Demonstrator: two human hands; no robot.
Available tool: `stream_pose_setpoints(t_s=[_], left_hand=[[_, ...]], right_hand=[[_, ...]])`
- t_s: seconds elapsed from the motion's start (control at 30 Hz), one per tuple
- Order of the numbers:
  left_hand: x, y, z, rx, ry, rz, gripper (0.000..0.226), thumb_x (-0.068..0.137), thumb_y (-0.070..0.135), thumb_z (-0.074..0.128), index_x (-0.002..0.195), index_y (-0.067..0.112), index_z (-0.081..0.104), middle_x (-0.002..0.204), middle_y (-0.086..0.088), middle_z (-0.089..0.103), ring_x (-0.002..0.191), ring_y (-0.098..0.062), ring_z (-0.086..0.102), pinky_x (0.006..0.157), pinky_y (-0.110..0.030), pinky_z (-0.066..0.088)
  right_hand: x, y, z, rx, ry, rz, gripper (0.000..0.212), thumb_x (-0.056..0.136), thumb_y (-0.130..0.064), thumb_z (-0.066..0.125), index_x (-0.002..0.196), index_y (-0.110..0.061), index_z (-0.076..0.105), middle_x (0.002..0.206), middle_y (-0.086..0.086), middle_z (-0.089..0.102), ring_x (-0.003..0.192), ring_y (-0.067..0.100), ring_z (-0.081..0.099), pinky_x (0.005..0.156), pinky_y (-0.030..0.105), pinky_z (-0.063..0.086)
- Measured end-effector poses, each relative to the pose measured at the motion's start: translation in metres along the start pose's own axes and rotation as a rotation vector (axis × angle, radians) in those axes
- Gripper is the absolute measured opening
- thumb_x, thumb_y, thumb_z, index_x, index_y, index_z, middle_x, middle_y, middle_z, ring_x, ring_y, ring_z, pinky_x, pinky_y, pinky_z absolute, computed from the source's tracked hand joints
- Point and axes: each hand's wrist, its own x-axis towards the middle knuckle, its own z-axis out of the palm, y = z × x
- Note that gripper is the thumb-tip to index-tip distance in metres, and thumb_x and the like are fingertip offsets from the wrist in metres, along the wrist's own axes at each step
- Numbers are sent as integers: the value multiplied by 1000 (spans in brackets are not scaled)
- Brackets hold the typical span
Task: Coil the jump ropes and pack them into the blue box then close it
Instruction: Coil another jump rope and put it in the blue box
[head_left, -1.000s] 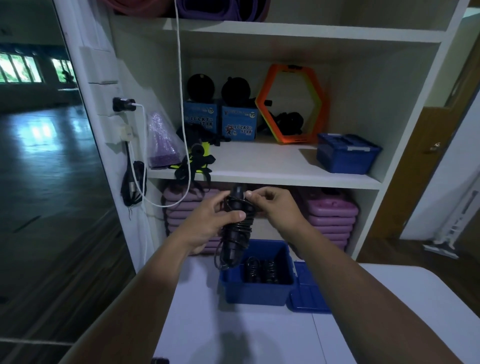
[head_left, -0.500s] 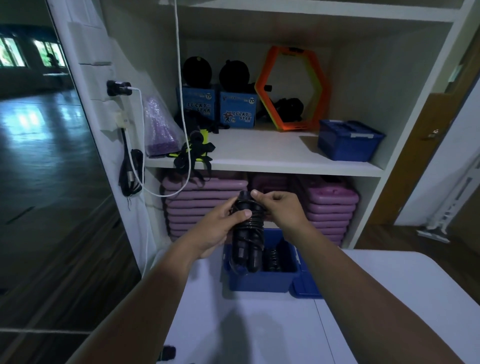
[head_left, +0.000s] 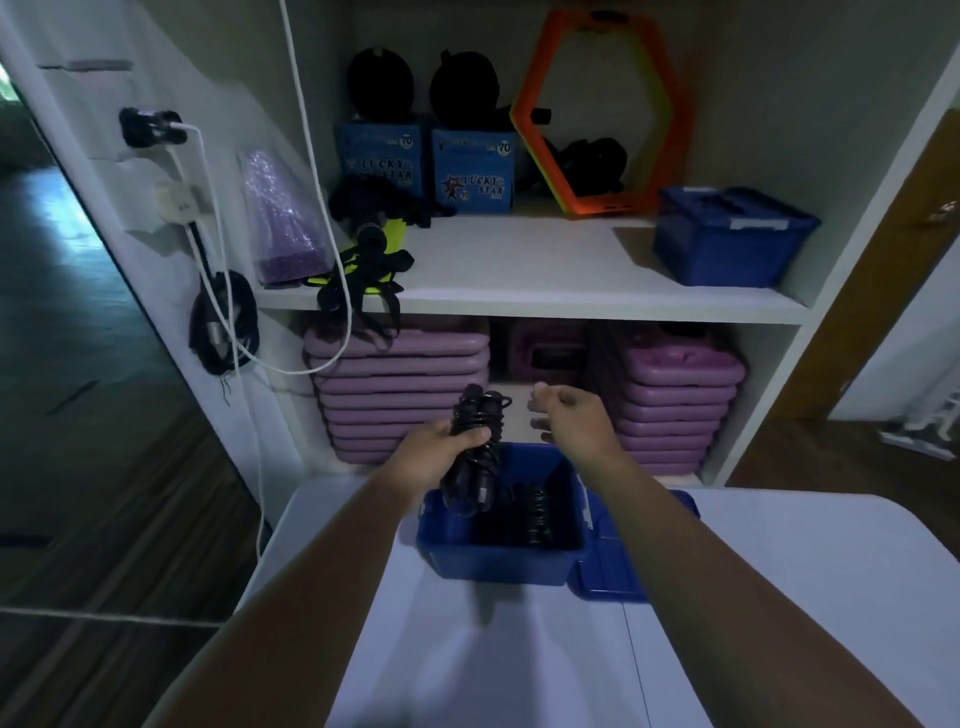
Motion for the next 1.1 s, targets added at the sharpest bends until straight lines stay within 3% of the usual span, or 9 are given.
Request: stream_pose_setpoints(t_s=[0.07,0.23,0.33,0.47,0.57,0.67,0.83,1.0,1.1], left_hand=[[27,-19,2,12,82,-97,27,86,27,77,98,4,73,98,-19,76,89,-33,73,89,-44,58],[90,-69,13,248,162,-185,30,81,30,80,93,5,68,88,-13,74,79,-29,71,78,-41,60],[111,-87,23,355,171,-153,36,82,26,80,110,9,66,102,-13,72,94,-30,69,90,-45,56],[122,-96,39,681,213,-346,98,88,46,70,152,-5,15,138,-23,52,120,-37,57,99,-39,49],[125,-105,44,802,216,-451,99,97,42,58,152,-8,-8,153,-27,34,136,-39,44,109,-42,39],[129,-112,50,885,203,-478,85,102,36,50,154,-6,-3,155,-28,32,139,-40,40,109,-43,37],[126,-119,57,1069,218,-414,41,100,31,52,127,0,56,130,-22,60,117,-36,60,93,-43,50],[124,-125,67,1299,282,-334,56,102,21,50,148,-2,26,140,-24,51,124,-37,56,91,-42,52],[124,-131,68,1352,284,-285,46,103,15,45,144,-2,32,138,-23,53,121,-38,57,87,-43,52]], right_hand=[[16,28,-8,-114,-5,8,28,91,-31,60,85,-7,72,94,12,74,90,31,70,90,49,54],[36,101,-31,-501,-93,41,17,92,-18,64,100,-6,72,103,12,72,98,29,66,80,28,47],[42,141,-37,-591,-155,135,29,91,-20,67,115,-5,65,113,14,67,101,30,64,75,25,42],[43,167,-42,-527,-110,132,22,85,-9,72,105,-13,65,105,6,67,95,24,63,80,30,48],[44,172,-45,-438,-89,146,26,81,-5,75,92,-21,58,93,4,63,83,22,60,78,34,51],[43,175,-47,-374,-73,137,26,81,-4,75,89,-20,57,85,4,62,75,19,58,75,33,50],[39,179,-47,-334,-47,117,21,85,-9,72,96,-21,59,89,5,65,75,18,59,68,27,46],[38,181,-47,-363,-43,92,22,88,-12,70,110,-13,64,100,6,66,84,21,64,75,28,50],[37,182,-47,-359,-46,85,24,89,-13,69,112,-13,65,103,6,67,85,21,66,79,30,53]])
